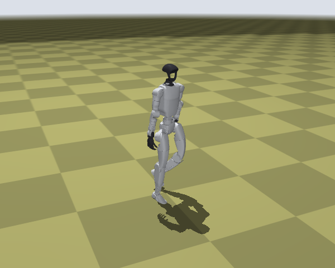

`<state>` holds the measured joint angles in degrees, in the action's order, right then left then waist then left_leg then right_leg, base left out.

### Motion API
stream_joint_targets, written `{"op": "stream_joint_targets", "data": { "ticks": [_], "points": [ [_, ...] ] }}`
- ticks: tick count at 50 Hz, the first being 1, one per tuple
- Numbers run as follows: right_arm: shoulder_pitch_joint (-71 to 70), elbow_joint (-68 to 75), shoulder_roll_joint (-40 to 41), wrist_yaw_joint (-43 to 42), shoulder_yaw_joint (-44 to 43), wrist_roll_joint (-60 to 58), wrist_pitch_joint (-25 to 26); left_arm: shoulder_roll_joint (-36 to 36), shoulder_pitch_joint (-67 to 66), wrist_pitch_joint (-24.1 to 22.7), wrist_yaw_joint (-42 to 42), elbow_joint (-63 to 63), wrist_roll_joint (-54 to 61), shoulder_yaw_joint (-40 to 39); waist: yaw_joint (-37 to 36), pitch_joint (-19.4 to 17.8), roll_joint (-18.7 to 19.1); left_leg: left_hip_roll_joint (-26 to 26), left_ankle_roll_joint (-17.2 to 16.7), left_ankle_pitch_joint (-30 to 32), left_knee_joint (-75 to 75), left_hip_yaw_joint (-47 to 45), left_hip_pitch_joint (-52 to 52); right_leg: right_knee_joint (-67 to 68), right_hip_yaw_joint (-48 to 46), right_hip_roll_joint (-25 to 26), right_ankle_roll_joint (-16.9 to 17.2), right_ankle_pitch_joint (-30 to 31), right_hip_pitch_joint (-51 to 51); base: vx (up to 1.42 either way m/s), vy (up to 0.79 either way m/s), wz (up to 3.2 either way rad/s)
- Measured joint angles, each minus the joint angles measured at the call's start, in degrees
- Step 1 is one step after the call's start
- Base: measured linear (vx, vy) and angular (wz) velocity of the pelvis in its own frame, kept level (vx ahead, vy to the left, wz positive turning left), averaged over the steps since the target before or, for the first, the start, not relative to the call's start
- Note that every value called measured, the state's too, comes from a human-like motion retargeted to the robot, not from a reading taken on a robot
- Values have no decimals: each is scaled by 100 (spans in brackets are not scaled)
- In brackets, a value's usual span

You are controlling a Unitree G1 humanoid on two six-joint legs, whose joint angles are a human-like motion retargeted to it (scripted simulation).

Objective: Walk run

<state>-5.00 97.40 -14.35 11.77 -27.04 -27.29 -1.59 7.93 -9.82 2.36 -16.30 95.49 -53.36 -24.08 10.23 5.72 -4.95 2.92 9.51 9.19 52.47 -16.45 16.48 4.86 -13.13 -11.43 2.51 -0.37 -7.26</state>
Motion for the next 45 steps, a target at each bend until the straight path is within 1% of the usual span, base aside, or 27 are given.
{"op": "stream_joint_targets", "data": {
  "ticks": [2, 3, 4, 5, 7, 9, 10, 13, 16, 17, 18, 20, 22, 23, 25, 27, 28, 29, 30, 32, 33, 34, 37, 39, 40, 43, 45],
  "points": [
    [-206, -97, -99, -102, 20, -201, -134, -113, -247, -109, 124, -43, 73, -96, -303, -73, -51, 427, -218, -319, -316, 325, 481, -145, -18, 118, -53, -87, 207, 56, -25, -9],
    [-264, -243, -132, -118, 71, -250, -193, -148, -339, -181, 184, -46, 141, -128, -446, -112, -58, 557, -312, -508, -566, 472, 688, -202, -42, 192, -68, -139, 297, 65, -29, 2],
    [-303, -386, -160, -132, 126, -275, -251, -173, -425, -229, 225, -42, 218, -146, -566, -133, -76, 544, -314, -701, -924, 426, 819, -258, -88, 249, -69, -200, 391, 63, -30, 17],
    [-332, -527, -186, -144, 183, -288, -309, -193, -508, -265, 258, -35, 300, -158, -674, -145, -101, 460, -272, -895, -1337, 282, 913, -313, -147, 296, -63, -264, 487, 57, -28, 37],
    [-400, -743, -252, -179, 218, -282, -391, -216, -576, -231, 266, 18, 441, -210, -850, -185, -49, 197, -57, -1018, -2335, -179, 1016, -358, -324, 471, -56, -432, 659, 53, -27, 53],
    [-473, -870, -306, -236, 168, -282, -438, -266, -578, -146, 262, 91, 565, -290, -982, -244, 34, 57, -37, -1024, -3412, -657, 1035, -370, -504, 644, -22, -617, 842, 45, -24, 58],
    [-509, -907, -325, -266, 126, -285, -452, -298, -567, -101, 259, 133, 635, -330, -1034, -277, 70, 69, -86, -1069, -3929, -855, 1031, -372, -589, 723, -2, -709, 940, 45, -23, 65],
    [-621, -866, -353, -263, 14, -188, -461, -414, -481, -68, 162, 189, 887, -349, -912, -304, 137, 550, -33, -1181, -5108, -864, 1044, -400, -1002, 898, 83, -946, 1203, 64, -24, 109],
    [-614, -785, -315, -155, -28, -82, -438, -593, -381, -232, -93, 119, 964, -436, -901, -329, 135, 643, -5, -1300, -5397, -1338, 879, -304, -1214, 963, 233, -1069, 1435, 69, -19, 69],
    [-574, -760, -287, -116, -24, -66, -440, -643, -348, -341, -163, 77, 959, -500, -963, -339, 115, 643, 69, -1351, -5308, -1403, 809, -234, -1203, 954, 306, -1036, 1504, 91, -18, -4],
    [-510, -731, -257, -83, -8, -72, -460, -676, -317, -486, -190, 45, 951, -586, -1042, -326, 66, 680, 295, -1442, -5167, -1300, 759, -138, -1168, 898, 393, -958, 1551, 84, -15, -12],
    [-342, -644, -192, -39, 2, -184, -508, -683, -264, -684, -124, 25, 1024, -737, -1239, -283, 29, 674, 439, -1138, -5110, -1270, 639, 102, -1061, 850, 637, -648, 1650, 79, -16, -20],
    [-152, -511, -98, -42, 36, -449, -466, -556, -184, -670, -63, 98, 1373, -796, -1348, -166, -54, 692, 549, -1131, -5061, -1288, 449, 435, -922, 810, 881, 177, 1692, 100, -26, -6],
    [-69, -433, -48, -64, 37, -629, -403, -459, -105, -632, -79, 159, 1607, -804, -1343, -93, -43, 631, 549, -1246, -4939, -1223, 412, 705, -847, 790, 985, 759, 1641, 104, -11, 38],
    [114, -298, 71, -151, 72, -918, -264, -266, 69, -545, -181, 191, 2003, -838, -1200, 6, 208, 422, 549, -1404, -4746, -868, 365, 1565, -741, 820, 966, 1780, 1368, 91, 3, 95],
    [284, -151, 126, -130, 147, -1024, -285, -140, 290, -537, -180, 64, 2142, -915, -1047, -28, 578, 277, 549, -1549, -4676, -383, 148, 2590, -415, 1153, 687, 2385, 946, 73, 0, 141],
    [365, -72, 124, -45, 160, -1059, -321, -103, 409, -569, -149, -48, 2166, -925, -1017, -22, 722, 248, 549, -1603, -4677, -173, 41, 3010, -200, 1295, 684, 2362, 721, 67, 0, 134],
    [442, -28, 134, 68, 173, -1081, -331, -62, 552, -602, -127, -183, 2195, -906, -1035, -14, 822, 237, 549, -1635, -4705, -21, -57, 3388, 18, 1388, 629, 2048, 471, 63, 2, 115],
    [519, 0, 150, 196, 186, -1095, -328, -20, 706, -634, -109, -328, 2227, -872, -1077, -4, 900, 236, 549, -1656, -4745, 100, -150, 3745, 237, 1456, 548, 1587, 208, 57, 0, 112],
    [709, -3, 252, 310, 161, -1094, -274, 45, 990, -697, -123, -723, 2219, -774, -1039, 35, 1005, 297, 549, -1693, -4797, 454, -318, 4002, 489, 1505, 303, 1042, -218, 56, -4, 151],
    [806, -5, 302, 295, 129, -1073, -281, 62, 1121, -766, -156, -945, 2196, -703, -961, 59, 1047, 355, 549, -1695, -4823, 693, -389, 3976, 660, 1573, 290, 781, -405, 59, -6, 202],
    [893, -3, 341, 267, 111, -1021, -312, 82, 1250, -866, -213, -1164, 2177, -614, -866, 78, 1080, 425, 549, -1700, -4843, 947, -459, 3876, 700, 1511, 249, 572, -583, 56, -8, 228],
    [1092, 0, 422, 256, 116, -826, -391, 199, 1622, -1230, -459, -1766, 2153, -314, -535, 124, 1089, 693, 549, -1723, -4846, 1682, -634, 3151, 559, 1043, 157, 233, -1022, 62, -19, 230],
    [1175, 0, 467, 324, 95, -763, -379, 299, 1841, -1447, -586, -2069, 2142, -106, -384, 127, 1010, 881, 549, -1774, -4766, 1995, -736, 2356, 712, 880, 186, 280, -1205, 59, -26, 202],
    [1210, 0, 488, 359, 76, -741, -373, 338, 1942, -1540, -621, -2197, 2122, -6, -312, 117, 964, 980, 549, -1809, -4719, 2142, -804, 1935, 875, 864, 217, 311, -1278, 42, -21, 192],
    [1241, 0, 498, 461, 76, -697, -381, 387, 2152, -1717, -539, -2428, 1982, 195, -197, 20, 734, 1309, 549, -1927, -4609, 2487, -1110, 871, 961, 590, 326, 88, -1454, 48, -25, 158],
    [1230, 0, 466, 462, 93, -712, -384, 368, 2205, -1777, -388, -2472, 1884, 288, -197, -64, 580, 1491, 549, -2013, -4552, 2631, -1349, 249, 1072, 500, 505, 9, -1566, 55, -27, 109]
  ]
}}
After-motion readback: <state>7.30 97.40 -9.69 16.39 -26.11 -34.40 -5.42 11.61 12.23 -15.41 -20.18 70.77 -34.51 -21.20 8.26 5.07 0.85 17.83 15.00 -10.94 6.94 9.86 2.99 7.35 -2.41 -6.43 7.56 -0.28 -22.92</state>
